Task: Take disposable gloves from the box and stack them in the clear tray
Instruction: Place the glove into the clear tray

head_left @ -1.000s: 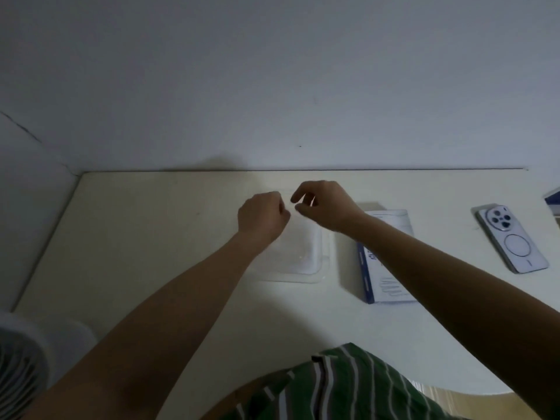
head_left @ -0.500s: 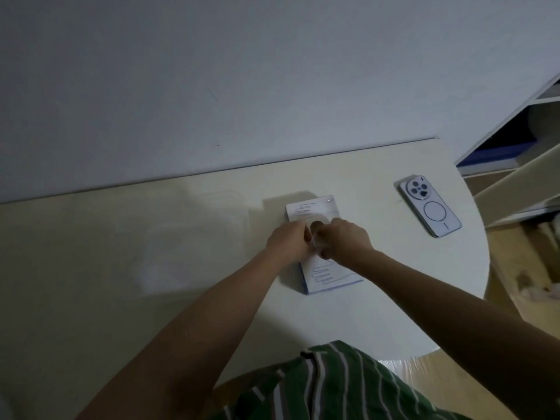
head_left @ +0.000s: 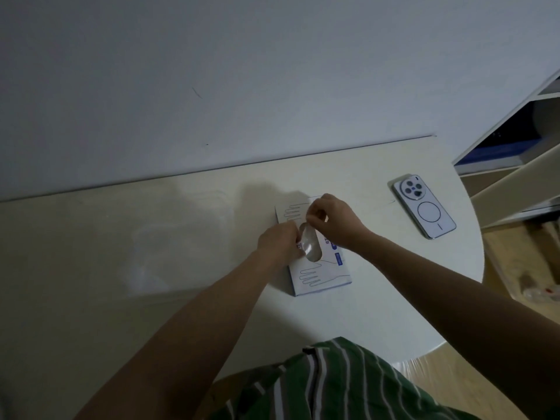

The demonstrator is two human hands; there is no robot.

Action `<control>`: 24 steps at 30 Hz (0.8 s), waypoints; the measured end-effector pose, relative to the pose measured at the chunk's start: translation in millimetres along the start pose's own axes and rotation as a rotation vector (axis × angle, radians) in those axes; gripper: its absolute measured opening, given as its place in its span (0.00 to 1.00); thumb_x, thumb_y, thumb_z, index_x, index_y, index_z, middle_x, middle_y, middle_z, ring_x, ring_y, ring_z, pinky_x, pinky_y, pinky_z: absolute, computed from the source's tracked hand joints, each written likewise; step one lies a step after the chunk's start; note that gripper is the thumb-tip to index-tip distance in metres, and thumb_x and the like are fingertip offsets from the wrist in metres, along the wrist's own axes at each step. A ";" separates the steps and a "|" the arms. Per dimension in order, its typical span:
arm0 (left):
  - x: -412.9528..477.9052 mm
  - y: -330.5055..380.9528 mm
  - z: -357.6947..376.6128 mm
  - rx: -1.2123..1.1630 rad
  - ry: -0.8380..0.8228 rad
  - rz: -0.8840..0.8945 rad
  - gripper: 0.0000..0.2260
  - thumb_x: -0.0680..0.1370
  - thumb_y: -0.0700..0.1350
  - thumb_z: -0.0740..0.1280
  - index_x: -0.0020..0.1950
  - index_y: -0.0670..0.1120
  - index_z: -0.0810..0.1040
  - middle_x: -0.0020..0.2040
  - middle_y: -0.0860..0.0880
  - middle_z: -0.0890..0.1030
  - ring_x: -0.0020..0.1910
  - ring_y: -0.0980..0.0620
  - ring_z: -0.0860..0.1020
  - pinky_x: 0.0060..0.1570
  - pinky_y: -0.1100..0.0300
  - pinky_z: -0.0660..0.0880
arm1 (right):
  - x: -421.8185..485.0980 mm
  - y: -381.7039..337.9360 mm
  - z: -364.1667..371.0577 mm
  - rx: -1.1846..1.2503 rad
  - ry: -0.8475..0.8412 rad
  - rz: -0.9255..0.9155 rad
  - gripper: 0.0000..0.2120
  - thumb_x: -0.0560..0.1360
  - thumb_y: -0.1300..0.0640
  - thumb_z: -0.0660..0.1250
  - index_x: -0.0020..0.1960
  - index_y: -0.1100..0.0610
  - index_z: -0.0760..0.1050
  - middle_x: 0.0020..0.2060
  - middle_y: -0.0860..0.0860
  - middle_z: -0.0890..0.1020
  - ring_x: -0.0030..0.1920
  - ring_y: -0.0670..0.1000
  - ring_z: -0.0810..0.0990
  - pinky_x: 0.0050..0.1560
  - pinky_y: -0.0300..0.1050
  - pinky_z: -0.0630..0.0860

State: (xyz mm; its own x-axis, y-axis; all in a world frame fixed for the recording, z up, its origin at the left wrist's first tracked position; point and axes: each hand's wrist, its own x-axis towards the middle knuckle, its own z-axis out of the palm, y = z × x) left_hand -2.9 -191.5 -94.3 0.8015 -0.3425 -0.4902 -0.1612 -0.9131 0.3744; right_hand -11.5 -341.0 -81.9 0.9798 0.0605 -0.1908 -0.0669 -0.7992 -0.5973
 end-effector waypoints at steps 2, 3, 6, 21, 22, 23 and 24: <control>-0.4 -0.1 0.1 -0.011 -0.004 -0.008 0.13 0.74 0.49 0.71 0.55 0.46 0.75 0.54 0.47 0.80 0.51 0.46 0.78 0.45 0.57 0.72 | -0.7 0.0 -4.1 -0.102 -0.116 -0.007 0.07 0.77 0.55 0.67 0.51 0.58 0.80 0.50 0.53 0.77 0.47 0.50 0.78 0.50 0.43 0.78; -1.0 0.1 -0.4 -0.017 -0.001 -0.008 0.13 0.73 0.49 0.70 0.55 0.46 0.75 0.54 0.47 0.80 0.52 0.46 0.78 0.45 0.57 0.71 | -4.1 -0.2 -2.8 -0.190 -0.181 -0.014 0.08 0.76 0.54 0.68 0.52 0.57 0.80 0.51 0.53 0.76 0.48 0.51 0.78 0.50 0.43 0.78; -2.9 -0.3 -1.1 -0.045 -0.013 0.002 0.14 0.74 0.51 0.69 0.55 0.45 0.74 0.53 0.46 0.80 0.52 0.45 0.78 0.46 0.56 0.71 | -15.6 -0.6 12.7 -0.431 -0.258 -0.045 0.16 0.73 0.48 0.71 0.58 0.52 0.78 0.50 0.52 0.71 0.50 0.52 0.75 0.43 0.43 0.73; -4.4 -1.4 -2.0 -0.043 -0.062 0.027 0.18 0.73 0.47 0.72 0.58 0.44 0.71 0.57 0.45 0.78 0.54 0.45 0.76 0.47 0.56 0.70 | -4.3 3.5 14.0 -0.174 -0.129 -0.013 0.06 0.75 0.53 0.69 0.50 0.53 0.83 0.45 0.50 0.72 0.46 0.53 0.77 0.48 0.46 0.76; -4.5 -1.7 -2.0 -0.038 -0.063 0.030 0.19 0.73 0.47 0.72 0.59 0.43 0.71 0.58 0.45 0.78 0.55 0.44 0.76 0.48 0.56 0.71 | -3.1 4.4 11.3 -0.141 -0.106 -0.028 0.06 0.75 0.54 0.70 0.50 0.54 0.83 0.45 0.50 0.72 0.46 0.52 0.77 0.47 0.44 0.75; -4.5 -1.9 -2.4 -0.036 -0.063 0.031 0.19 0.73 0.48 0.72 0.59 0.43 0.71 0.58 0.45 0.77 0.55 0.45 0.76 0.48 0.56 0.71 | -2.4 4.9 8.9 -0.118 -0.078 -0.044 0.06 0.75 0.54 0.70 0.49 0.55 0.83 0.45 0.50 0.73 0.45 0.51 0.76 0.46 0.43 0.74; -4.3 -2.0 -2.7 -0.034 -0.063 0.029 0.19 0.73 0.48 0.72 0.59 0.44 0.71 0.58 0.45 0.77 0.55 0.45 0.76 0.49 0.56 0.71 | -2.0 5.1 7.1 -0.095 -0.051 -0.060 0.06 0.75 0.55 0.71 0.49 0.57 0.83 0.45 0.51 0.74 0.43 0.51 0.76 0.46 0.43 0.74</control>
State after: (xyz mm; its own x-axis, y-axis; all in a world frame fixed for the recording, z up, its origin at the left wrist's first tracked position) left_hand -4.5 -187.6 -90.8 0.7586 -0.3829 -0.5272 -0.1632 -0.8950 0.4152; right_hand -15.2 -341.0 -90.2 0.9705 0.1386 -0.1973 0.0125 -0.8462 -0.5327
